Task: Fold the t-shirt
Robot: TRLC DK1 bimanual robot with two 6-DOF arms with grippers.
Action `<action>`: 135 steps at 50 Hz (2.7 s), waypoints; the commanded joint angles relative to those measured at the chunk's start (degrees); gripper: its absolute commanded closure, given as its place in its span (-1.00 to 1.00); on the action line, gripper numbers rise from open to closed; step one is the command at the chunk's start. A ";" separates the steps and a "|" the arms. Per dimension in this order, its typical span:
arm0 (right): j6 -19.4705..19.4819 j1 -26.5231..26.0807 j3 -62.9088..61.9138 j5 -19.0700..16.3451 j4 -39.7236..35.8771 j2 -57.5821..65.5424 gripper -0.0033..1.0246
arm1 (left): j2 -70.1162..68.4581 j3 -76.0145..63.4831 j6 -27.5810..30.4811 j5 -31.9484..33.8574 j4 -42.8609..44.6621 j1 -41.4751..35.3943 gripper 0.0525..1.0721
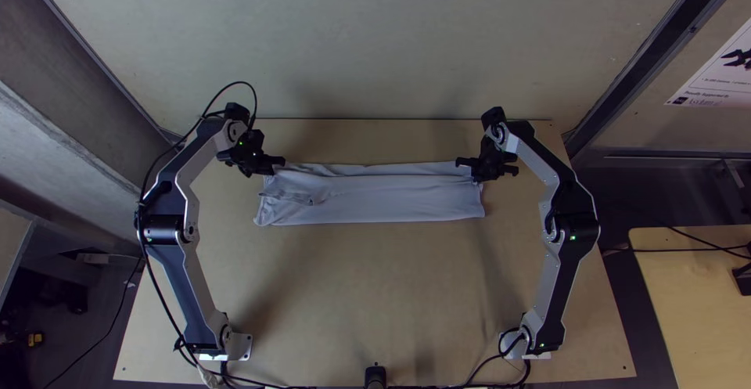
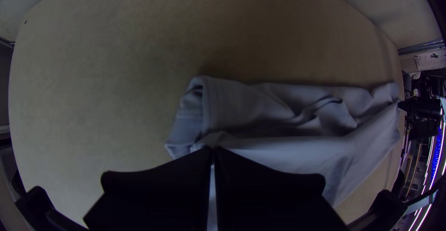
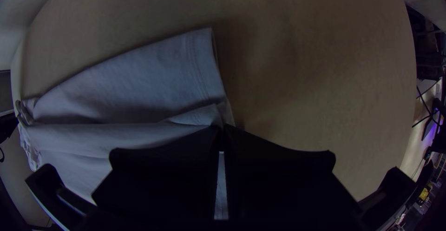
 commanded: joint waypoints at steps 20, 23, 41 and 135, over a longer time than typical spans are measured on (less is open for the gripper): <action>1.52 -2.54 -0.89 0.93 1.99 -1.89 -0.93 | -0.38 -1.76 -5.62 0.87 4.65 1.14 -0.92; 1.69 -3.07 -1.15 0.93 1.99 -3.47 -0.93 | -2.31 -2.20 -6.49 4.04 4.65 1.93 -0.92; 1.61 -4.74 -3.08 1.01 1.03 -12.08 -0.93 | -12.07 -9.93 -8.25 21.09 4.47 9.22 -0.92; 2.57 -1.13 -15.39 0.93 1.03 -26.41 -0.93 | 0.06 -23.29 -13.88 19.59 14.49 -4.22 0.55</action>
